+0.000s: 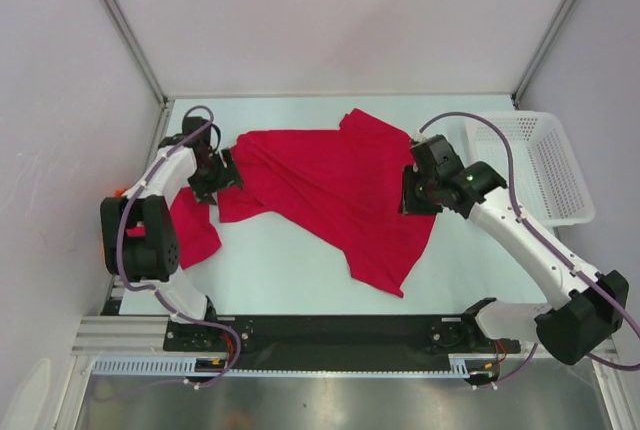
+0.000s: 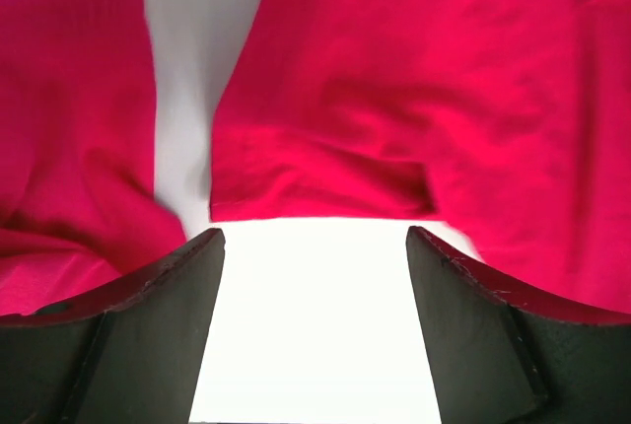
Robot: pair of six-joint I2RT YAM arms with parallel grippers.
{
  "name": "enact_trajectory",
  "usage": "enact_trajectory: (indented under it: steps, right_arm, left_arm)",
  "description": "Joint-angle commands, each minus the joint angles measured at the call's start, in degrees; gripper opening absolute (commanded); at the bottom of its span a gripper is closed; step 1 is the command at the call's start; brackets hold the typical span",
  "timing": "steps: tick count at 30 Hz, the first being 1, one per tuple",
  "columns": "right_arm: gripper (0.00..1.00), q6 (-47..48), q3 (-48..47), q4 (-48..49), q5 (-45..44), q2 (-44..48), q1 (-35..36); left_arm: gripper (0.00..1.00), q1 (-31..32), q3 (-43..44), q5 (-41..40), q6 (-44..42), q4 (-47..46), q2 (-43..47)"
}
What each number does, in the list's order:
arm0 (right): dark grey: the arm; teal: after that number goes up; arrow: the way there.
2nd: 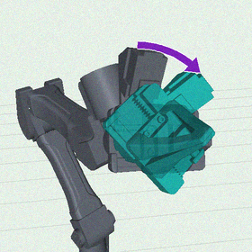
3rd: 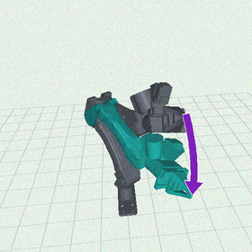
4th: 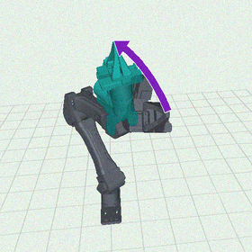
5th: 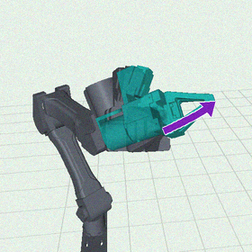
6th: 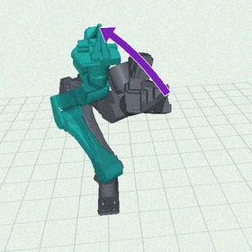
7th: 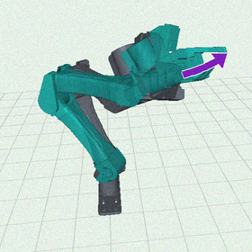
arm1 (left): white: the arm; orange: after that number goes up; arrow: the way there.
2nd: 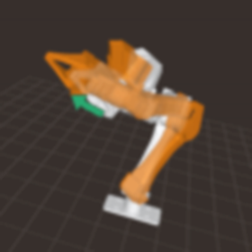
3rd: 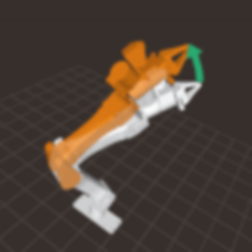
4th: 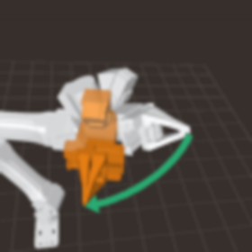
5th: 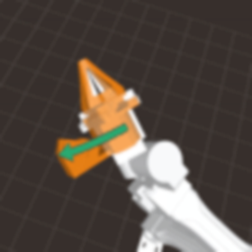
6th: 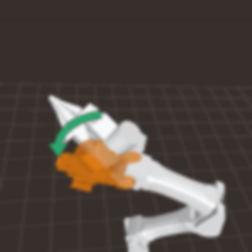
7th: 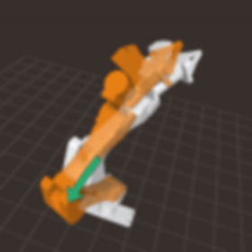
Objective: Fold and stack the t-shirts
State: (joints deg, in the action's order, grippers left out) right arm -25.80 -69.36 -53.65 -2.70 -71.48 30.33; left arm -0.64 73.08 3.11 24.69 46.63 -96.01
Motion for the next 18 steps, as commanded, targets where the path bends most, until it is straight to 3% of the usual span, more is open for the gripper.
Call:
enact_trajectory:
  steps: [1, 13, 16, 18]
  right_arm:
    - [0.32, -2.9, 1.7, 0.4, -0.7, 2.2, 2.2]
    - [0.32, -7.7, 9.4, 5.0, 1.0, -2.7, 10.0]
    - [0.32, -8.7, 11.0, 5.7, 1.7, -3.3, 11.8]
    - [0.32, -9.3, 11.7, 5.9, 2.0, -3.2, 12.6]
  left_arm:
    - [0.8, 0.1, -4.8, -2.3, -1.1, -3.9, -0.5]
    - [0.78, 0.1, -9.1, 2.5, 2.1, -10.7, -5.6]
    - [0.73, 0.1, -9.2, 2.3, 2.1, -10.8, -5.4]
    - [0.61, 0.1, -9.1, 2.6, 2.2, -10.9, -5.1]
